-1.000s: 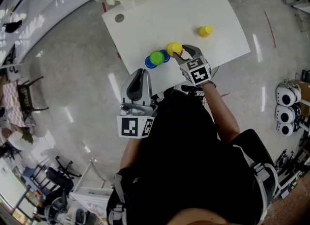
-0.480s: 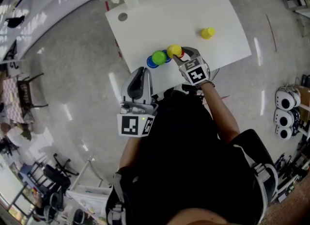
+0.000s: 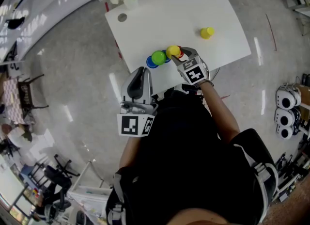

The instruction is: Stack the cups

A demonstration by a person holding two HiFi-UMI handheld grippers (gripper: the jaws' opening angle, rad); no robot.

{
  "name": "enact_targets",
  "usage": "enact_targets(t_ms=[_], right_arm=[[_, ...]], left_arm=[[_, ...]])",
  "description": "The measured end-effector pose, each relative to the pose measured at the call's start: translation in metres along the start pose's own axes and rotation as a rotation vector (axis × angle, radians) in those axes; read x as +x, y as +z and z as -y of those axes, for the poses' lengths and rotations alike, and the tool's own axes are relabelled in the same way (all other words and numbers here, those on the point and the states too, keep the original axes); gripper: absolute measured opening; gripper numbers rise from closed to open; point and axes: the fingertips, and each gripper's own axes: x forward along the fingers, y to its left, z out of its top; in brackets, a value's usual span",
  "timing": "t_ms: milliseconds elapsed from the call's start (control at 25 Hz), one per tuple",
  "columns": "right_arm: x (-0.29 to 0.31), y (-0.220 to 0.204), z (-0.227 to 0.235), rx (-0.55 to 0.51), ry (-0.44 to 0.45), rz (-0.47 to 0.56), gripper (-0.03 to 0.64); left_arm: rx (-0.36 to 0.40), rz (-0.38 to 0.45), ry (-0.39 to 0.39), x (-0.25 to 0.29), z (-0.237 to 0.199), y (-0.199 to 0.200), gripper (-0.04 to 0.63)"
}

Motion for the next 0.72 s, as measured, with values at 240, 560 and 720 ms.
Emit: enact_targets(t_ms=[240, 560, 720], right_arm=[[0.0008, -0.0001, -0.0002, -0.014, 0.0, -0.005, 0.215], [0.0012, 0.0019, -0.001, -0.023, 0.002, -0.008, 0.215], [-0.0013, 0.0036, -0.0024, -0.022, 0.003, -0.007, 0.215]], left_arm=[[0.001, 0.003, 0.002, -0.0015, 0.0006, 0.0001, 0.051], [0.001, 0.005, 0.005, -0.0029, 0.0009, -0.0002, 0.051], [-0.004, 0.006, 0.008, -0.005, 0.0013, 0.0015, 0.051]])
